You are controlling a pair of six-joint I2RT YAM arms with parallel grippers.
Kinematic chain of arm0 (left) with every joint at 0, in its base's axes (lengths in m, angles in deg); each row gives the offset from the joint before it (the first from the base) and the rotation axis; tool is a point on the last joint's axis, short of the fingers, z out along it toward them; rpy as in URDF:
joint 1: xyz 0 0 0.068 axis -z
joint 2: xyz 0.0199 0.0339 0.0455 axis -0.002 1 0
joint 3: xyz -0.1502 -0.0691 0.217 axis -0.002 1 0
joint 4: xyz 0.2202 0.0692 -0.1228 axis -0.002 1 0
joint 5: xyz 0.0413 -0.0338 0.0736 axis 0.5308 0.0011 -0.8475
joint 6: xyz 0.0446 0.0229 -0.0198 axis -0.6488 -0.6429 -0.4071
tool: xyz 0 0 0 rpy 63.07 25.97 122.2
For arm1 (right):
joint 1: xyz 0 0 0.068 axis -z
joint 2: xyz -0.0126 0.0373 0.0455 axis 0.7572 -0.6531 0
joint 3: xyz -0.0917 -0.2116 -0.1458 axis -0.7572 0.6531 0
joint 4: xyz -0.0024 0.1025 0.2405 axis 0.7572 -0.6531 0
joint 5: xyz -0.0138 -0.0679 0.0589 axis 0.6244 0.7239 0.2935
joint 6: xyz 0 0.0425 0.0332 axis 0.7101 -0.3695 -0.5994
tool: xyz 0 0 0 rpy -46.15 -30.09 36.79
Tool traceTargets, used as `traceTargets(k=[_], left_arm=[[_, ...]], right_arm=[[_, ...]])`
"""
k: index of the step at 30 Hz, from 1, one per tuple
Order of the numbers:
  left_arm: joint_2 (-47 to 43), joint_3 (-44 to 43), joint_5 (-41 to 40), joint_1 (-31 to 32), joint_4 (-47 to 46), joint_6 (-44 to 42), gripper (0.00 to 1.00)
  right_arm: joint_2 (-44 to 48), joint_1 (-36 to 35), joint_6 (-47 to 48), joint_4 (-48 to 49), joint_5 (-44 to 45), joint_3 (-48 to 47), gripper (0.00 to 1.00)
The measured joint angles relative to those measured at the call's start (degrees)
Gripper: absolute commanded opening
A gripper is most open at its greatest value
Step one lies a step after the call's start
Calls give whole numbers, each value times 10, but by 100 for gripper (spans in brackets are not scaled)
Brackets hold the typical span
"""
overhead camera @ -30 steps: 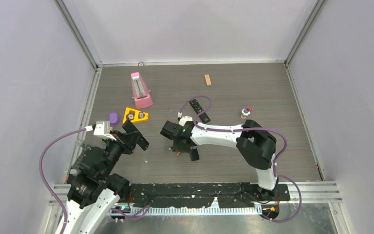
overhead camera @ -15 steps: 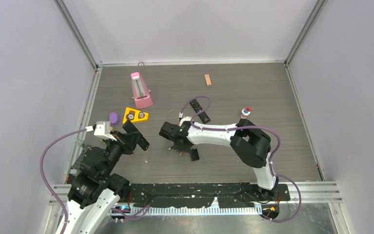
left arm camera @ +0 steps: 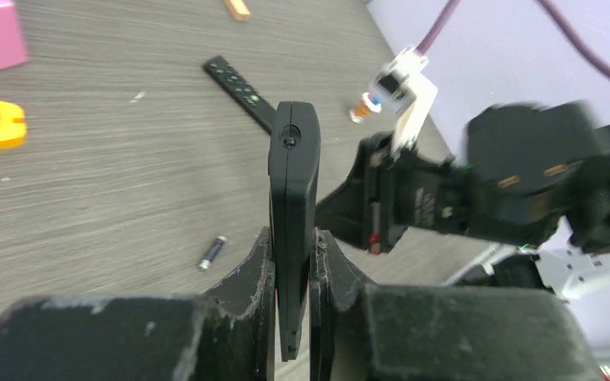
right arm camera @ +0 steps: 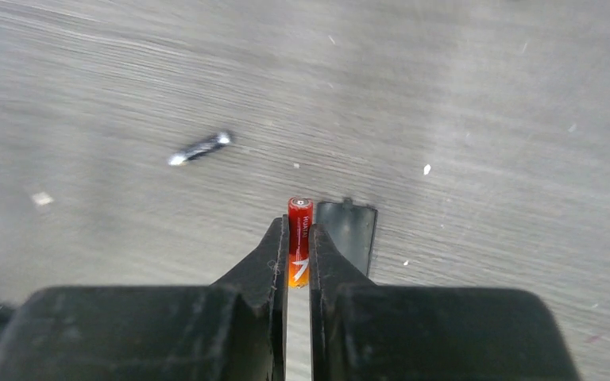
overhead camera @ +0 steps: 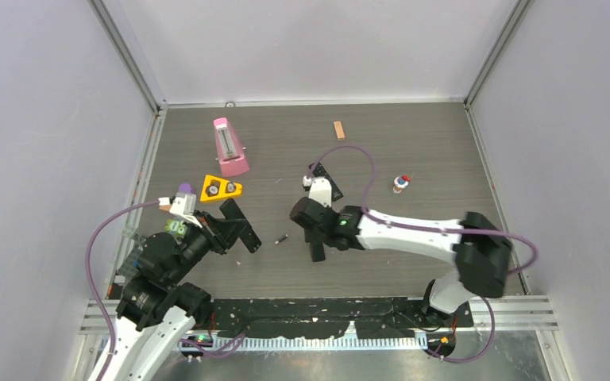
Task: Load the batteries into the remote control
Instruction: Pick up the battery from the center of the board, then load the battery into the remote control.
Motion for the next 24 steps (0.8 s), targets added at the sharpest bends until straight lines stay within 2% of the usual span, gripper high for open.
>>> traceTargets(k=[7, 11, 18, 24], left_arm=[[23, 5, 85, 0, -53, 52, 0], [49, 22, 118, 0, -104, 118, 0], [82, 80, 181, 0, -221, 253, 0], [68, 101, 193, 0, -275, 320, 0]], right_arm=[[241, -14, 154, 135, -30, 84, 5], [335, -40, 217, 205, -63, 120, 5], [344, -122, 300, 261, -85, 82, 6], [313, -162, 336, 274, -83, 60, 6]])
